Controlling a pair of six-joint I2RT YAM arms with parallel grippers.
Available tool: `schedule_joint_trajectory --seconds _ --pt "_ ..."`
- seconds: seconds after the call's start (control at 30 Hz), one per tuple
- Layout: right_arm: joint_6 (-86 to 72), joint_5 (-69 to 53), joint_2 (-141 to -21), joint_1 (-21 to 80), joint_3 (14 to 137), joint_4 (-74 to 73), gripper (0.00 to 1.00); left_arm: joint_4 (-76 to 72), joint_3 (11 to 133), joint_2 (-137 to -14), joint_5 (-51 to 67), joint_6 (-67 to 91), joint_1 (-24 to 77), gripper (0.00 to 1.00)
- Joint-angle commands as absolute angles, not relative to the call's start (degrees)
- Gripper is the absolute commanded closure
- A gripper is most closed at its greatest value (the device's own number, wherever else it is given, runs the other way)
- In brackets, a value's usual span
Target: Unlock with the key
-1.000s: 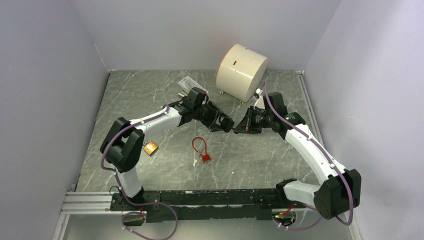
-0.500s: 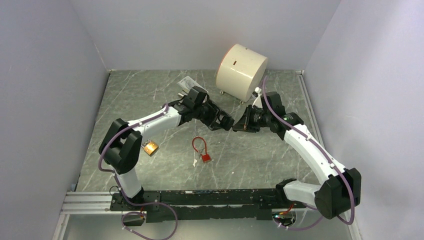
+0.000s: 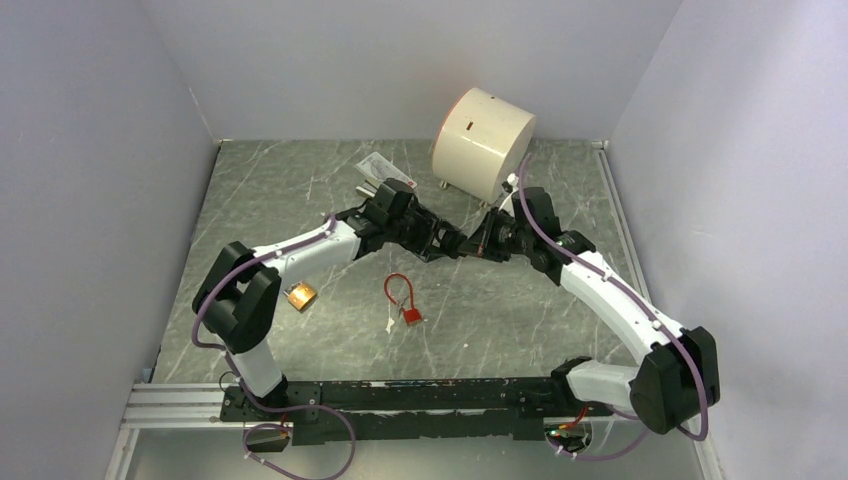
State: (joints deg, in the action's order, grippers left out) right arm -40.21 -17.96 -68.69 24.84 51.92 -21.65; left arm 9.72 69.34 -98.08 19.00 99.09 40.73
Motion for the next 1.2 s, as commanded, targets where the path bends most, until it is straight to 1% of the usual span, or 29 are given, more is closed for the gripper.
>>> schedule_joint_trajectory --seconds 0.0,0.13,0.2,0.27,0.37,0.43,0.47,0.5,0.53,0.6,0.63,0.7,0.73,0.77,0.8,0.9,0.97,1.0,1.1,1.17 --pt "-46.6 -18.3 -71.1 24.7 54.1 -10.1 1.00 -1.4 72.5 -91.6 31.1 99.7 45.0 0.72" --pt "-62.2 -33.0 -67.3 18.8 48.0 -3.8 1.00 1.4 71.3 -86.8 21.1 92.9 45.0 0.73" --pt "-70.2 -37.4 -64.7 16.3 45.3 2.1 1.00 -0.4 70.6 -84.7 16.9 89.2 45.1 0.72" --pt "-79.3 -39.8 -62.7 15.3 42.3 10.1 1.00 -3.8 70.2 -83.6 15.0 85.9 45.1 0.72" --pt "-94.0 -40.2 -60.5 15.0 37.8 23.9 1.00 -10.4 68.7 -83.1 15.1 85.6 45.1 0.73" --pt "-101.4 -40.1 -59.9 15.1 35.2 31.1 1.00 -16.2 67.0 -82.8 15.3 86.3 45.1 0.74" --pt "-103.1 -40.6 -59.7 15.0 35.1 31.9 1.00 -16.3 66.8 -82.5 15.2 86.1 45.0 0.74" --pt "-102.0 -41.6 -59.5 15.0 36.9 29.4 1.00 -14.6 67.3 -82.2 14.7 85.3 45.0 0.74" --pt "-98.5 -42.1 -59.2 14.9 39.5 23.8 1.00 -12.4 68.0 -81.9 14.1 84.0 45.0 0.74" --pt "-88.3 -42.3 -59.0 14.2 44.7 11.1 1.00 -9.2 69.0 -81.0 12.8 80.8 45.0 0.74" --pt "-83.0 -42.0 -59.1 13.7 46.9 5.5 0.93 -7.9 69.4 -80.7 12.0 79.3 45.0 0.74" --pt "-72.2 -40.9 -59.1 13.1 50.3 -4.4 0.68 -5.7 69.5 -79.5 9.2 75.8 45.0 0.73" --pt "-67.2 -39.9 -58.9 12.9 51.6 -8.0 0.53 -4.7 69.4 -78.9 7.8 74.7 45.0 0.73" --pt "-60.8 -38.6 -58.5 12.8 52.9 -11.4 0.44 -4.1 69.0 -77.8 6.5 73.7 44.9 0.73" --pt "-56.2 -37.5 -57.9 12.8 54.0 -14.7 0.38 -4.5 68.4 -76.9 5.3 72.2 44.8 0.73" --pt "-44.6 -33.1 -54.0 12.8 56.8 -22.7 0.37 -4.0 67.6 -74.7 3.5 65.6 44.8 0.72" --pt "-40.6 -31.1 -50.5 12.9 57.4 -23.6 0.36 -4.5 67.2 -73.5 5.1 56.9 44.8 0.74" --pt "-39.3 -31.0 -49.5 12.9 58.1 -23.7 0.35 -5.4 67.0 -72.9 7.3 52.8 44.9 0.75" --pt "-37.7 -35.4 -48.8 12.8 61.2 -21.5 0.33 -10.1 65.7 -70.4 17.4 37.5 45.0 0.85" --pt "-38.2 -39.0 -49.0 12.9 62.0 -17.8 0.28 -9.4 65.7 -68.6 20.6 30.7 44.9 0.86"
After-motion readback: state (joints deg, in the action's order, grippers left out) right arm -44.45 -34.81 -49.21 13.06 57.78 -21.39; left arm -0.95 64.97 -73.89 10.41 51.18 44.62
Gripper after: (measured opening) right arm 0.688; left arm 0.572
